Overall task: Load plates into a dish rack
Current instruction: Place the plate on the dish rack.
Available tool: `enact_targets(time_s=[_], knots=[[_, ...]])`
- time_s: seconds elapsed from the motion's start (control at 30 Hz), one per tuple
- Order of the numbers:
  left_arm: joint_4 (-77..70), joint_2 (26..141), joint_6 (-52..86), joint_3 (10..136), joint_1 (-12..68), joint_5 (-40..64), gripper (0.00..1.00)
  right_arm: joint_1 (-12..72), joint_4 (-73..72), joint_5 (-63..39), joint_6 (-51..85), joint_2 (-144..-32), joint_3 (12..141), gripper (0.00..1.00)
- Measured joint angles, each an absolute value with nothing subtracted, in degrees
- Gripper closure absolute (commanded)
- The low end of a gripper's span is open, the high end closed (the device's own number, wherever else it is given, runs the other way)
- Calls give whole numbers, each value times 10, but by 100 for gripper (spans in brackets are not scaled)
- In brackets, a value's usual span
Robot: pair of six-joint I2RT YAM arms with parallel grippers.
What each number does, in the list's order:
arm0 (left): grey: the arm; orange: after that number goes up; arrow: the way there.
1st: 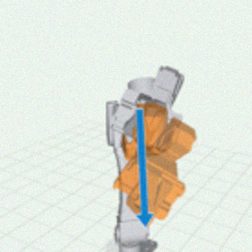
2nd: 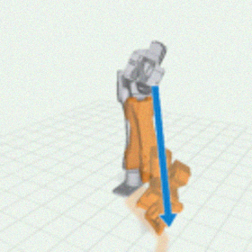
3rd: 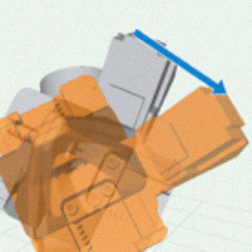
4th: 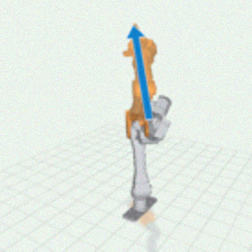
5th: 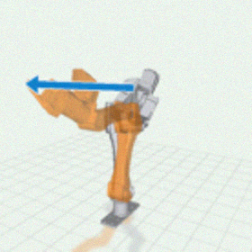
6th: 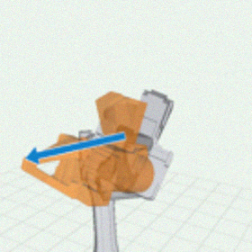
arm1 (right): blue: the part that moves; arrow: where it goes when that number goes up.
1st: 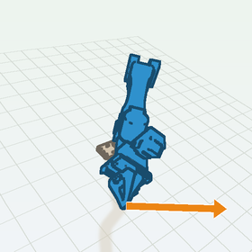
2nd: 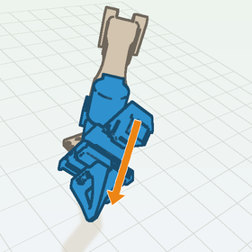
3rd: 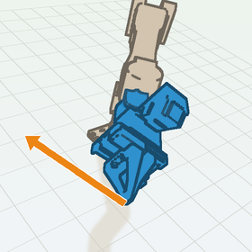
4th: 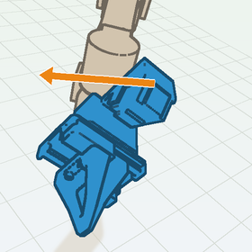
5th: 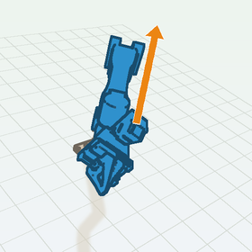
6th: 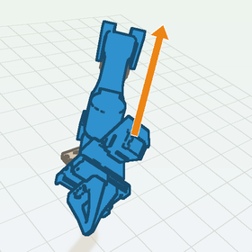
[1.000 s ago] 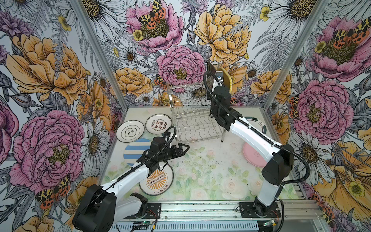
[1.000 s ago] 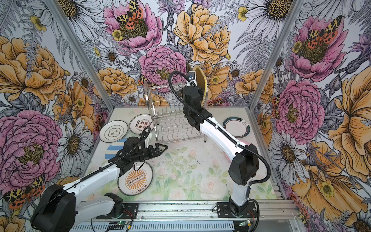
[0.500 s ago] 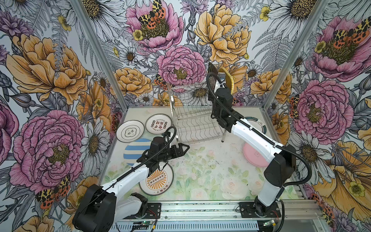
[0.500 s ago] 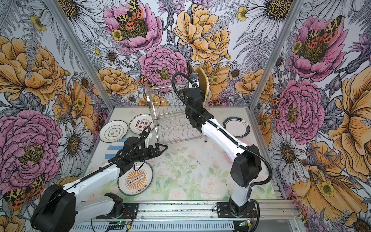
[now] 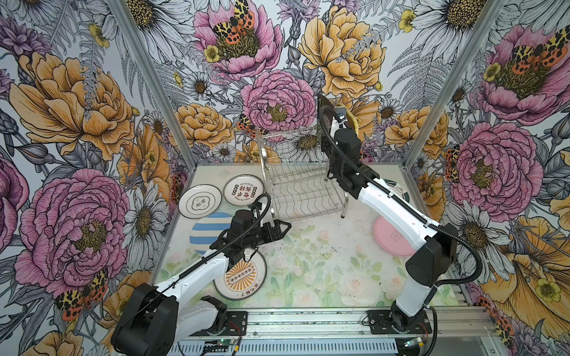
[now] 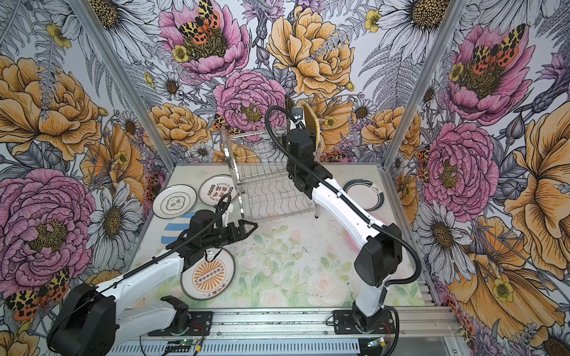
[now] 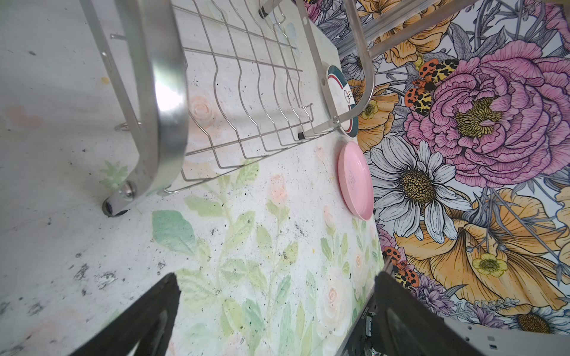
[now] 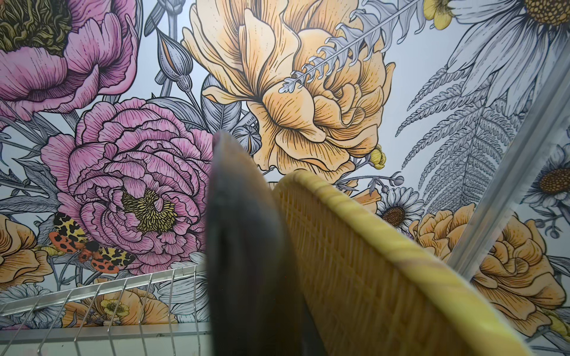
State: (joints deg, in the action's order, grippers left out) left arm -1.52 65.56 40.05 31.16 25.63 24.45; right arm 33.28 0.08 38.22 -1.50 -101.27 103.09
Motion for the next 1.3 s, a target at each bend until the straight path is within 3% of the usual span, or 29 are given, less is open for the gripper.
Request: enact_targets(time_s=[0.43,1.0,1.3], knots=[[-13,649,401,312,256,244,1,325,15,369,-16,-1013,1023,100],[-2,642,401,312,256,244,1,321,-62,364,22,-964,916,100],[2,633,401,312,256,244,1,321,-64,361,35,-948,902,69]])
